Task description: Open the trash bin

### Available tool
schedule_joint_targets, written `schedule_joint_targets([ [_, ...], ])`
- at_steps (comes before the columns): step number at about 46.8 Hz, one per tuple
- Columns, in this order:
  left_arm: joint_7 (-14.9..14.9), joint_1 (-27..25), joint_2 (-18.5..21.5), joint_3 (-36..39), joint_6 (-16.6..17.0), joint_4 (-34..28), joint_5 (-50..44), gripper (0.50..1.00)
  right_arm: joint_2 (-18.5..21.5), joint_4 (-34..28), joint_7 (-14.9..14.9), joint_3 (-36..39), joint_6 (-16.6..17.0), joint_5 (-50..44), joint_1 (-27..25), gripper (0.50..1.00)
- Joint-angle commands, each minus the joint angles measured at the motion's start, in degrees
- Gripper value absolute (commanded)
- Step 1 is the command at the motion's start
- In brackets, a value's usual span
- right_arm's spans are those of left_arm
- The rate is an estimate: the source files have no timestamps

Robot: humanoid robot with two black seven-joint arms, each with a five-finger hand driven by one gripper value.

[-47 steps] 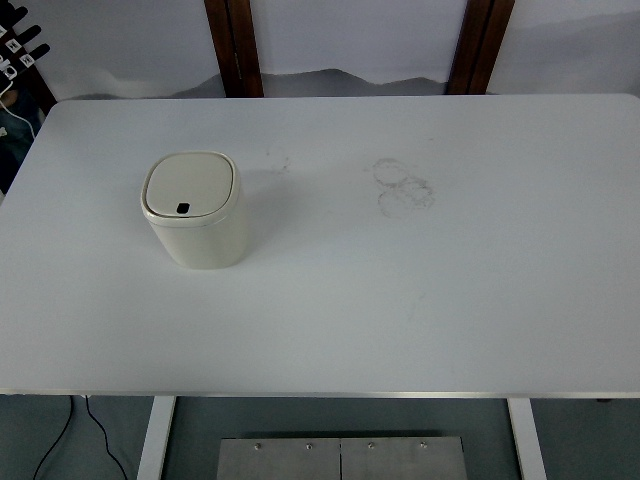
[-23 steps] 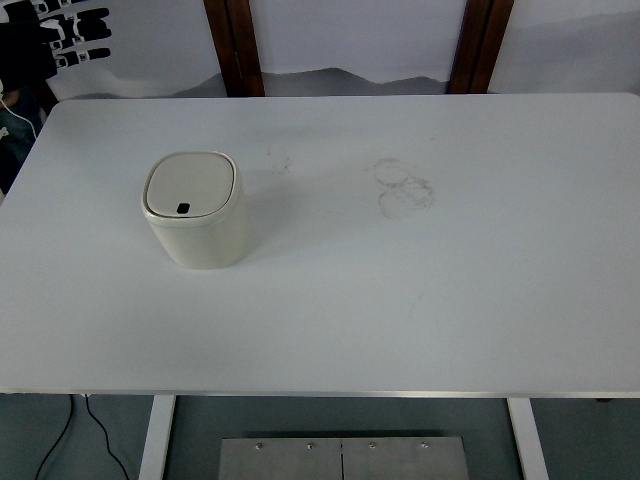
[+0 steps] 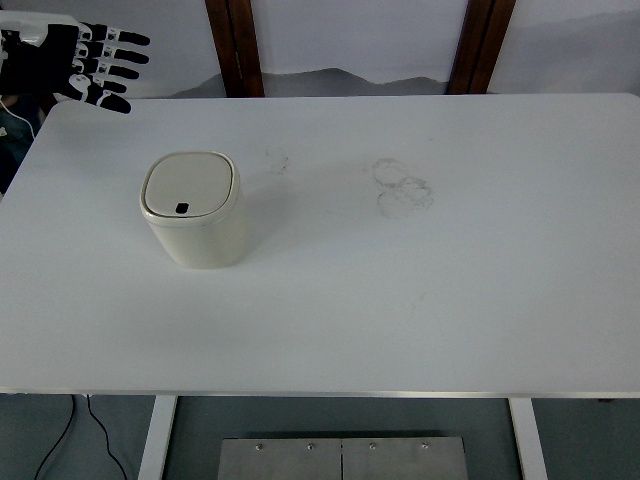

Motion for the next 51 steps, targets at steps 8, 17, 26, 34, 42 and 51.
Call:
schedule_joint_targets([
  [8, 0.59, -1.51, -0.82, 1.77, -4.14, -0.11, 7.54, 1.000, 0.00, 0.00, -0.02, 0.00, -0.03, 0.00, 0.09, 0.995],
  [17, 0.59, -1.43, -1.62, 1.77, -4.14, -0.02, 10.89, 1.000, 0.00, 0.00, -0.02, 0.00, -0.03, 0.00, 0.18, 0.995],
  [26, 0.50, -0.81, -5.48, 1.77, -4.14, -0.02, 10.89, 1.000, 0.00, 0.00, -0.02, 0.00, 0.05, 0.00, 0.27, 0.995],
  [34, 0.50, -0.55, -6.98, 1.86, -4.14, -0.46, 10.89, 1.000, 0.00, 0.00, -0.02, 0.00, -0.03, 0.00, 0.27, 0.995],
  [42, 0.59, -0.63, -6.28, 3.61, -4.14, -5.11, 10.89, 1.000, 0.00, 0.00, -0.02, 0.00, -0.03, 0.00, 0.27, 0.995],
  [51, 0.59, -0.55, -6.01, 5.64, -4.14, -6.61, 10.89, 1.000, 0.00, 0.00, -0.02, -0.09, -0.03, -0.09, 0.35, 0.995],
])
